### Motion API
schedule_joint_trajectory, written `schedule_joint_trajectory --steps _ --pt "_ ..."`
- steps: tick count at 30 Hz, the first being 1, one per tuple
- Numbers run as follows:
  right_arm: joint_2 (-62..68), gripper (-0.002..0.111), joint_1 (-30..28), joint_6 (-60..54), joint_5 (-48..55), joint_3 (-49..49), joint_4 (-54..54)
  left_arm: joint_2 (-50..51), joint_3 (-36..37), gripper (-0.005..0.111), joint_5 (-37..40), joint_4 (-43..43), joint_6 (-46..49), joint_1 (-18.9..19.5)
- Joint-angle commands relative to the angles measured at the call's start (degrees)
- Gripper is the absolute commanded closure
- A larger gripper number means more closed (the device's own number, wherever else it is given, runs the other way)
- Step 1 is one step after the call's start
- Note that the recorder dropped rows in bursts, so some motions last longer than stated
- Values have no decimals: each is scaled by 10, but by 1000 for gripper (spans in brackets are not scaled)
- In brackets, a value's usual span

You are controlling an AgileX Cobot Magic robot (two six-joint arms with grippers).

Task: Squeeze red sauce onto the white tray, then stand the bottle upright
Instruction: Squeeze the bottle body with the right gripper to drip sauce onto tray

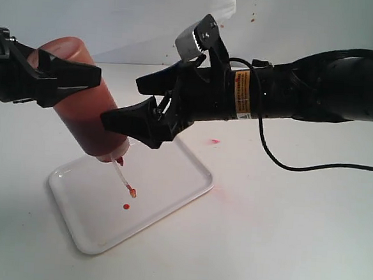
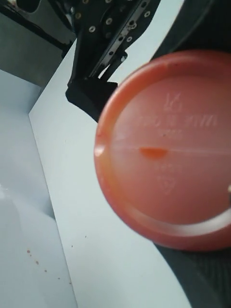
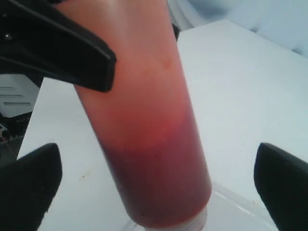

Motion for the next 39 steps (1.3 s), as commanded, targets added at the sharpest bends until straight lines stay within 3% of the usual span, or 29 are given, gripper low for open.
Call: schedule_joint_trajectory --steps 1,12,17,25,27,29,35,39 --pt "-6 7 38 -82 19 2 55 -2 -15 107 2 -38 11 -4" --pt "-6 7 111 -221 156 2 189 -2 -21 107 -3 -35 10 -4" --pt "12 8 111 -243 127 -1 260 -2 -21 107 -5 -35 10 -4" --pt "28 15 111 -243 122 -7 259 -2 -21 107 2 -31 10 -4" --pt "28 24 111 -243 122 -7 259 -2 -21 107 2 -31 10 -4" --pt "28 40 111 -243 123 -7 259 -2 -21 107 2 -31 10 -4" --pt "28 109 111 -241 123 -7 259 -2 -21 107 0 -31 10 -4" --pt "28 108 111 -241 123 -7 259 -2 -21 107 0 -31 10 -4"
